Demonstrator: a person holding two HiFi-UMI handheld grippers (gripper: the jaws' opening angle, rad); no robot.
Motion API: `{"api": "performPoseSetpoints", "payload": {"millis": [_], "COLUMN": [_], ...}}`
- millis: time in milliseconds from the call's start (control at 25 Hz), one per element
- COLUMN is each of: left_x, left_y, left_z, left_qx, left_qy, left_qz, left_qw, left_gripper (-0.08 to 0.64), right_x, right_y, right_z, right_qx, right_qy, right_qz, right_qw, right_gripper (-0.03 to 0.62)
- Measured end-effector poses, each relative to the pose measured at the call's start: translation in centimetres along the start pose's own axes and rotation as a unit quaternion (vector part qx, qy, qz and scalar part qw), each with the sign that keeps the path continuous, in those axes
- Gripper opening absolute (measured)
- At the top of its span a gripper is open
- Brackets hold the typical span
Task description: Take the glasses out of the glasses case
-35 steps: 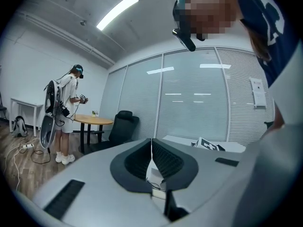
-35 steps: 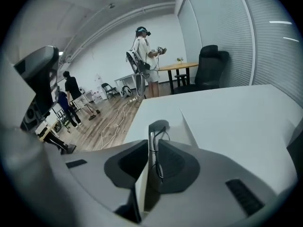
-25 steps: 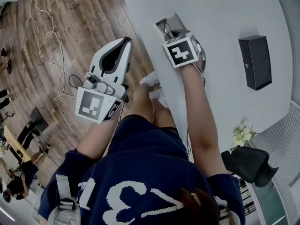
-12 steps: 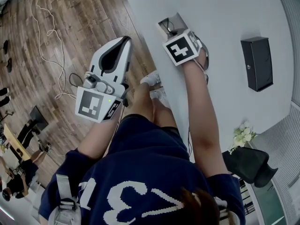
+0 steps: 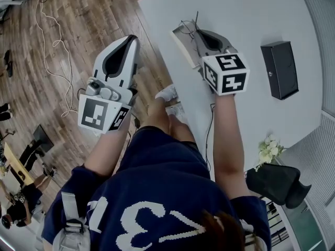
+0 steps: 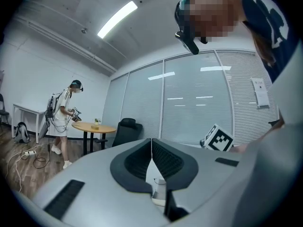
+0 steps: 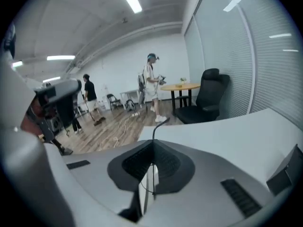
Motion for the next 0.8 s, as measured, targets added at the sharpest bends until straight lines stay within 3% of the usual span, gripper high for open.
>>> {"api": "performPoseSetpoints", "payload": {"millis": [200, 400, 600, 800], "left_x": [-3.1, -5.8, -4.2, -2.6], "left_y": [-0.1, 0.8, 4.4, 9.3], "left_z": [-0.2, 0.4, 3.2, 7.2], "left_qx": [-0.002, 0.025, 0.107, 0.208], "left_qy": [0.029, 0.053, 0.063, 0.058], "left_qz": [0.026, 0.053, 0.069, 0.073], "left_qw": [0.9992, 0.9969, 0.9898, 0.9737], "left_gripper": [0.020, 0.020, 0.020, 0.020], "right_x": [-3.6, -5.0, -0.6, 4.6], "right_y": [-5.0, -10.0, -14.9, -20.6], "right_z": [0.9, 1.3, 3.1, 5.4], "right_qx": [0.011, 0.040, 0.111, 0.207], "right_qy": [0.053, 0.073, 0.104, 0.141], "right_qz": [0.113, 0.164, 0.197, 0.201], "right_qw": [0.992, 0.983, 0.969, 0.947], "right_gripper": [0.026, 0.026, 0.026, 0.026]}}
Point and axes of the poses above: the fingertips, and each gripper's own axes: y forward along the fingers, z to its right, x out of its underside, the point moved 10 cm from there along -y, backward along the fingers, and after that the axes turned 15 degrees about x, right-handed, at the moved point
